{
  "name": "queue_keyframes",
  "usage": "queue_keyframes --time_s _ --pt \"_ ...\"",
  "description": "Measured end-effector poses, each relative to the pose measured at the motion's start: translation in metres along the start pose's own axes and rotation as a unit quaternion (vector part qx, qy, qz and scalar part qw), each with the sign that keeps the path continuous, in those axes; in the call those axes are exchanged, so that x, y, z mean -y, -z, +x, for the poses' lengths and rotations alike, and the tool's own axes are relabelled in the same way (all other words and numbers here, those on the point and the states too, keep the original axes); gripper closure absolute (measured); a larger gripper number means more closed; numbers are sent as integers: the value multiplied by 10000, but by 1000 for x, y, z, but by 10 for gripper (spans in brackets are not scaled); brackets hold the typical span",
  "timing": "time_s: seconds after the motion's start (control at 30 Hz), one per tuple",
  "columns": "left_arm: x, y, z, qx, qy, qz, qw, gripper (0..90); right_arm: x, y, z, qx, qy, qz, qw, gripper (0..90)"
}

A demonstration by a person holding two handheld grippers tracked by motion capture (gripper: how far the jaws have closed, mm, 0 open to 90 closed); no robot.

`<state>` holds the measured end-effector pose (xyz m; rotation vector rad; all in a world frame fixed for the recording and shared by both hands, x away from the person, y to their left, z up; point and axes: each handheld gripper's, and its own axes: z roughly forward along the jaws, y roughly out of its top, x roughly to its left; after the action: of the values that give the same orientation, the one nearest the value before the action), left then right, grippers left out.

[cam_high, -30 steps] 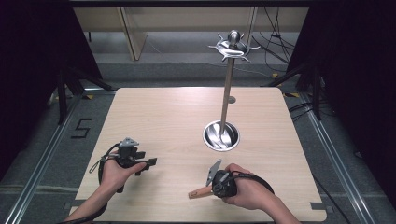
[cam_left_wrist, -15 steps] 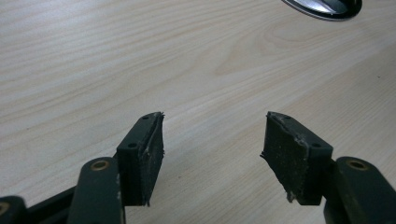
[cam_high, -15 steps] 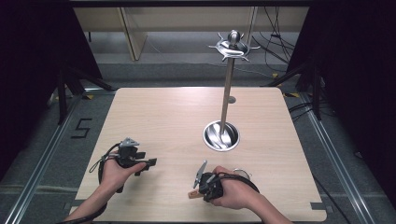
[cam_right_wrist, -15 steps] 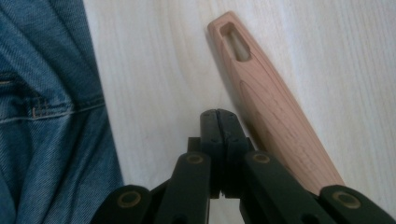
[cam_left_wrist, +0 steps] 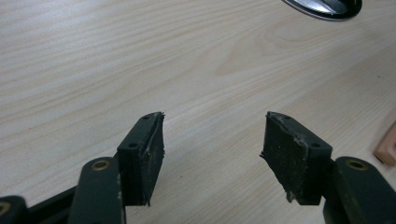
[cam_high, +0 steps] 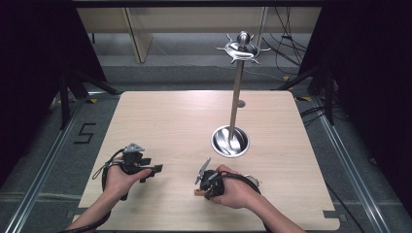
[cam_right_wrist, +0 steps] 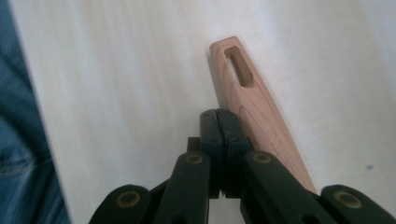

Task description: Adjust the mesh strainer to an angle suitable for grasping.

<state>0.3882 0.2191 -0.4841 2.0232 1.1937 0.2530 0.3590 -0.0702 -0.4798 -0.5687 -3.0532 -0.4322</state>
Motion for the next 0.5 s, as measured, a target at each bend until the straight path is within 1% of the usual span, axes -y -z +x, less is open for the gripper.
queue_keyframes --time_s 0.03,0.07,0.1,0.13,0.17,0.2,0.23,0.27,0.3,0.33,0.37,0.4,0.43,0.47,0.5 --pt "0 0 0 9 -8 -1 10000 374 -1 1 -1 54 -235 -24 9997 900" --pt "0 0 0 9 -8 -1 10000 374 -1 1 -1 54 -235 -24 9997 900" --pt "0 0 0 9 -5 1 10000 374 -3 1 -7 125 -411 -156 9990 900" --pt "0 0 0 -7 -5 1 10000 375 -3 -1 -13 145 -347 -228 9990 900" --pt "0 0 0 -58 -7 7 10000 375 -4 -1 -16 189 -509 -243 9982 900" --pt "0 0 0 -48 -13 17 10000 376 -4 -1 -18 266 -608 -253 9975 900" --pt "0 0 1 22 -3 25 10000 378 -4 -2 -22 305 -694 -285 9967 900" --pt "0 0 0 2 -3 17 10000 379 -4 -3 -27 326 -616 -462 9965 900" --pt "0 1 0 -49 -17 34 10000 380 -3 -3 -30 345 -704 -514 9956 900" --pt "0 1 0 -49 -28 37 10000 381 -3 -3 -32 412 -786 -562 9945 895" --pt "0 1 0 -49 -30 43 10000 381 -2 -2 -33 644 -922 -562 9921 888" --pt "0 0 1 15 -29 20 10000 382 -1 -2 -35 630 -1062 -649 9902 883" --pt "0 0 1 9 0 15 10000 382 0 -2 -37 597 -1183 -718 9886 871" --pt "0 0 0 -46 9 19 10000 382 1 -1 -38 605 -1214 -723 9881 858" --pt "0 -1 0 -3 10 -15 10000 382 2 0 -37 595 -1268 -731 9874 844"
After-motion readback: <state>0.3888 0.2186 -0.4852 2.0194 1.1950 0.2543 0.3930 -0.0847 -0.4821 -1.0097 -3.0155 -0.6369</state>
